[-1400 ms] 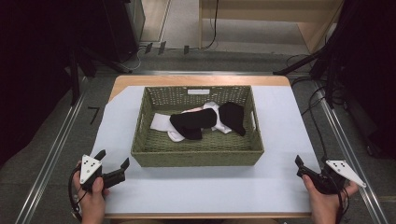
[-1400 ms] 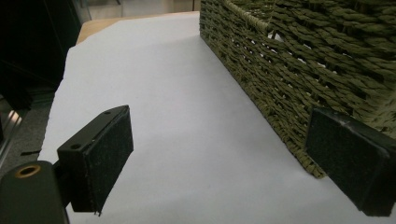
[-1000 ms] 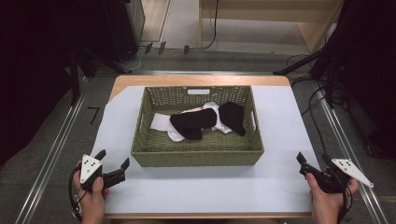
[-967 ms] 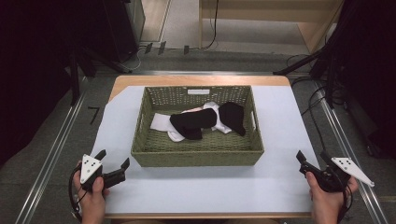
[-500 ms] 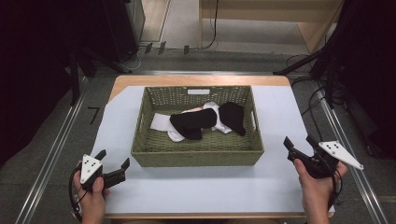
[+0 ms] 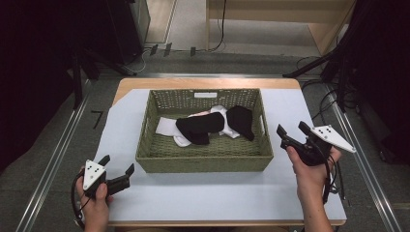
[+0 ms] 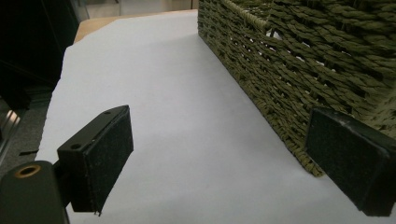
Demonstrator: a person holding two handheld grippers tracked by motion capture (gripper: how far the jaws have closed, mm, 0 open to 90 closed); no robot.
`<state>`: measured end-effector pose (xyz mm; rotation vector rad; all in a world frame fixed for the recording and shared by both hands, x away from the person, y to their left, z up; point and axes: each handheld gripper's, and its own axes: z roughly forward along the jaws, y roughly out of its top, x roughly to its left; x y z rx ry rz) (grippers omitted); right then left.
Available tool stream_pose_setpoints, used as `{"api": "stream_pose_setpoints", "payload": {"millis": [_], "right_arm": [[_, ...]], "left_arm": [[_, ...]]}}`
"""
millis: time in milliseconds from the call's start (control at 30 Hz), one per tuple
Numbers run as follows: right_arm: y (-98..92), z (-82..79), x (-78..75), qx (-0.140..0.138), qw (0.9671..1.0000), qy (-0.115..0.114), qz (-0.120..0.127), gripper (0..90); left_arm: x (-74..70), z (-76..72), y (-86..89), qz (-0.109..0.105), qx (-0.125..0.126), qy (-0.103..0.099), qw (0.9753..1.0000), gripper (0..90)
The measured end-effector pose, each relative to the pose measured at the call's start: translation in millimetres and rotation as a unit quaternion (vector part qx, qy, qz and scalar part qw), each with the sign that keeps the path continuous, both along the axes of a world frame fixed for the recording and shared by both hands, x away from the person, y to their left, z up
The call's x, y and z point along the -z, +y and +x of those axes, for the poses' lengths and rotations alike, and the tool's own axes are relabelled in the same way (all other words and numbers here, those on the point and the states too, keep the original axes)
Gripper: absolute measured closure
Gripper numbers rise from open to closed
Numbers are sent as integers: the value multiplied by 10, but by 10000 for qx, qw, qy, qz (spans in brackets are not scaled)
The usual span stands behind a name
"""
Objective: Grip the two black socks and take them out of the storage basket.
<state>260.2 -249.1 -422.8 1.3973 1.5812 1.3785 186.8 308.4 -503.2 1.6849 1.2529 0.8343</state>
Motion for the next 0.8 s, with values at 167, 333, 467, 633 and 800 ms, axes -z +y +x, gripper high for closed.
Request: {"api": "stream_pose_setpoints", "payload": {"millis": [167, 333, 467, 633, 800], "right_arm": [[141, 87, -83, -93, 9999, -62, -36, 256], [275, 177, -134, -146, 9998, -91, -54, 278], [381, 253, -150, -199, 9998, -84, 3, 285], [567, 387, -180, -305, 9994, -76, -157, 342], [665, 536, -207, -261, 9995, 39, -145, 406]], "left_arm": [[-1, 1, 1, 7, 5, 8, 10000, 92], [2, 3, 0, -5, -5, -1, 10000, 92], [2, 5, 1, -12, -5, 4, 10000, 92], [2, 6, 4, -22, 4, 14, 10000, 92], [1, 9, 4, -22, 7, 30, 10000, 92]]}}
